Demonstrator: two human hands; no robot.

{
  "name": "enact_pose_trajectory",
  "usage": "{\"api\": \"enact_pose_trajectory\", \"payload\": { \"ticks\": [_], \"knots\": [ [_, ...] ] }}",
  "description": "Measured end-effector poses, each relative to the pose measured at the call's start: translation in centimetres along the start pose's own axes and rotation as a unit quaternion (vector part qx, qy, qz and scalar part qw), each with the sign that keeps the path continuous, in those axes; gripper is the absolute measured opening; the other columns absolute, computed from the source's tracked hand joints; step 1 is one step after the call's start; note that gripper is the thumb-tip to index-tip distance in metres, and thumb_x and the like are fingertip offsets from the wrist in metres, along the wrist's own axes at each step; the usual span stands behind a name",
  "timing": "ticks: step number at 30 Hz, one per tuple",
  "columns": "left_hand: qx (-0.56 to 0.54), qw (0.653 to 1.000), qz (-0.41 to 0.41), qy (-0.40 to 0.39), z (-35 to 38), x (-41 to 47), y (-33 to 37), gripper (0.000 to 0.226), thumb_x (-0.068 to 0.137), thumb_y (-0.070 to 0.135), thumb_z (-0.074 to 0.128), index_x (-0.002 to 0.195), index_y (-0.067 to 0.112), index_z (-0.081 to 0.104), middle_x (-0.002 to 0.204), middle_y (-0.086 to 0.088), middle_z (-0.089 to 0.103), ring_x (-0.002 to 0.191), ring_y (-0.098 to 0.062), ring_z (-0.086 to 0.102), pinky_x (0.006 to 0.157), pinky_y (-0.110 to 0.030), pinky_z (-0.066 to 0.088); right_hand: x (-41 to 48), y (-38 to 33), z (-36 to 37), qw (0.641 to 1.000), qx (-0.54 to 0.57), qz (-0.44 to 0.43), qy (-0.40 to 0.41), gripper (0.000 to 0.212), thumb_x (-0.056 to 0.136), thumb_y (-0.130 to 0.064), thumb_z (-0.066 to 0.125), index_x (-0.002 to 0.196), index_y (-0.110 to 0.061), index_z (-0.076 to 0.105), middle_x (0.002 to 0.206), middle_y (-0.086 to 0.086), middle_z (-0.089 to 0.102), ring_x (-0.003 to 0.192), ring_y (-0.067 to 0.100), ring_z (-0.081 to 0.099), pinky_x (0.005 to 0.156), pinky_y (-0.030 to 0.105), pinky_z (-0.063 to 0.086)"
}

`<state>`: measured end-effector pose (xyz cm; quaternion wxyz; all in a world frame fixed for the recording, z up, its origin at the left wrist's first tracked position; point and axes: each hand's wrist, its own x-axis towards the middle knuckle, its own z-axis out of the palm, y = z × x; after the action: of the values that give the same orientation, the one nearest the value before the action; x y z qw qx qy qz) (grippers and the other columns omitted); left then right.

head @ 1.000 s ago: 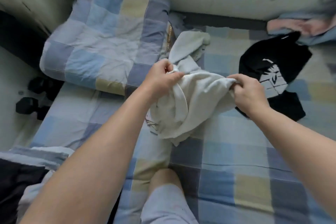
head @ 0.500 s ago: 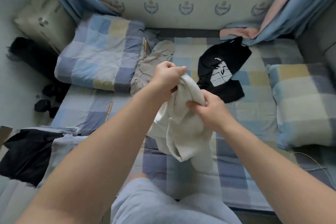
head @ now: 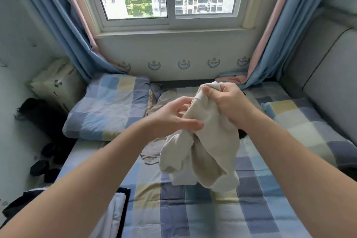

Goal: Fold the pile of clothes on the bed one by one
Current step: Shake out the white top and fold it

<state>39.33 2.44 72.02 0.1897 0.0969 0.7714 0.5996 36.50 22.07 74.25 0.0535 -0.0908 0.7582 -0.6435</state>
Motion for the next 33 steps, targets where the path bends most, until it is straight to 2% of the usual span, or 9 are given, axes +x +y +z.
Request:
{"api": "enact_pose_trajectory", "payload": {
  "ticks": [3, 6, 10, 13, 15, 18, 20, 28, 33],
  "knots": [
    [0.150, 0.980, 0.069, 0.106, -1.4, -1.1, -0.4, 0.032, 0.074, 0.043, 0.079, 0.075, 0.019, 0.057, 0.068, 0.018, 0.056, 0.066, -0.011, 0.051, 0.064, -0.036, 0.043, -0.5, -1.7, 1.3, 0.999, 0.045, -0.011, 0.011, 0.034, 0.090, -0.032, 0.069, 0.096, 0.001, 0.072, 0.086, 0.016, 0.066, 0.078, 0.024, 0.060, 0.073, 0.037, 0.049],
    [0.120, 0.977, 0.113, 0.137, -3.1, -2.4, 1.2, 0.037, 0.087, 0.035, 0.070, 0.064, 0.022, 0.044, 0.057, 0.018, 0.040, 0.058, -0.010, 0.034, 0.055, -0.029, 0.028, -0.8, -2.5, 1.7, 0.997, 0.049, -0.010, 0.065, 0.020, 0.096, -0.023, 0.068, 0.092, -0.005, 0.075, 0.081, 0.008, 0.068, 0.072, 0.018, 0.060, 0.068, 0.032, 0.048],
    [0.050, 0.974, 0.129, 0.177, -5.3, -3.1, 5.7, 0.033, 0.092, 0.037, 0.065, 0.082, 0.008, 0.055, 0.074, -0.005, 0.038, 0.070, -0.020, 0.033, 0.057, -0.032, 0.025, -1.7, -3.3, 2.6, 0.986, -0.023, -0.004, 0.168, 0.025, 0.093, -0.030, 0.071, 0.114, -0.018, 0.062, 0.103, 0.000, 0.068, 0.086, 0.013, 0.065, 0.077, 0.035, 0.054],
    [0.046, 0.978, 0.126, 0.158, -5.2, -2.8, 8.1, 0.037, 0.085, 0.049, 0.062, 0.078, 0.014, 0.054, 0.076, -0.006, 0.041, 0.071, -0.022, 0.035, 0.062, -0.035, 0.030, -3.4, -4.6, 3.8, 0.998, -0.032, -0.045, 0.028, 0.049, 0.083, -0.048, 0.073, 0.127, -0.029, 0.058, 0.117, -0.007, 0.066, 0.104, 0.006, 0.066, 0.088, 0.025, 0.053],
    [0.066, 0.980, 0.127, 0.135, -4.6, -2.3, 9.1, 0.038, 0.081, 0.054, 0.060, 0.075, 0.017, 0.052, 0.074, -0.007, 0.043, 0.071, -0.021, 0.039, 0.066, -0.037, 0.033, -3.7, -4.6, 4.5, 0.997, -0.036, -0.053, -0.052, 0.039, 0.083, -0.043, 0.076, 0.119, -0.031, 0.063, 0.111, -0.007, 0.072, 0.098, 0.009, 0.071, 0.087, 0.029, 0.057],
    [0.086, 0.978, 0.133, 0.132, -4.2, -1.8, 10.2, 0.041, 0.082, 0.054, 0.059, 0.073, 0.016, 0.047, 0.067, -0.004, 0.036, 0.064, -0.019, 0.034, 0.059, -0.032, 0.030, -2.6, -3.7, 4.2, 0.994, -0.072, -0.081, 0.010, 0.007, 0.088, -0.034, 0.071, 0.094, -0.029, 0.071, 0.093, 0.004, 0.075, 0.082, 0.027, 0.071, 0.087, 0.052, 0.058],
    [0.104, 0.976, 0.136, 0.130, -4.2, -1.5, 10.6, 0.046, 0.084, 0.055, 0.061, 0.072, 0.013, 0.046, 0.066, -0.002, 0.033, 0.061, -0.019, 0.031, 0.053, -0.030, 0.026, -2.1, -3.4, 3.2, 0.995, -0.062, -0.074, 0.012, 0.019, 0.083, -0.044, 0.065, 0.087, -0.027, 0.071, 0.090, 0.014, 0.074, 0.087, 0.042, 0.068, 0.084, 0.057, 0.058],
    [0.292, 0.933, 0.106, 0.181, -5.8, 1.7, 14.2, 0.036, 0.091, 0.032, 0.073, 0.078, 0.004, 0.055, 0.053, 0.003, 0.042, 0.042, -0.014, 0.038, 0.042, -0.021, 0.034, 0.8, -6.5, -4.9, 0.994, 0.101, -0.043, 0.010, 0.024, 0.103, -0.021, 0.056, 0.087, -0.011, 0.071, 0.067, 0.003, 0.062, 0.056, 0.014, 0.055, 0.056, 0.030, 0.047],
    [0.342, 0.917, 0.133, 0.157, -2.4, 4.3, 14.5, 0.012, 0.093, 0.033, 0.071, 0.102, 0.026, 0.068, 0.090, 0.014, 0.067, 0.076, -0.007, 0.064, 0.069, -0.023, 0.047, 2.9, -9.9, -8.6, 0.988, 0.142, -0.051, -0.036, 0.035, 0.101, -0.021, 0.059, 0.072, -0.019, 0.077, 0.073, 0.007, 0.069, 0.063, 0.020, 0.060, 0.065, 0.034, 0.050]
  ]
}}
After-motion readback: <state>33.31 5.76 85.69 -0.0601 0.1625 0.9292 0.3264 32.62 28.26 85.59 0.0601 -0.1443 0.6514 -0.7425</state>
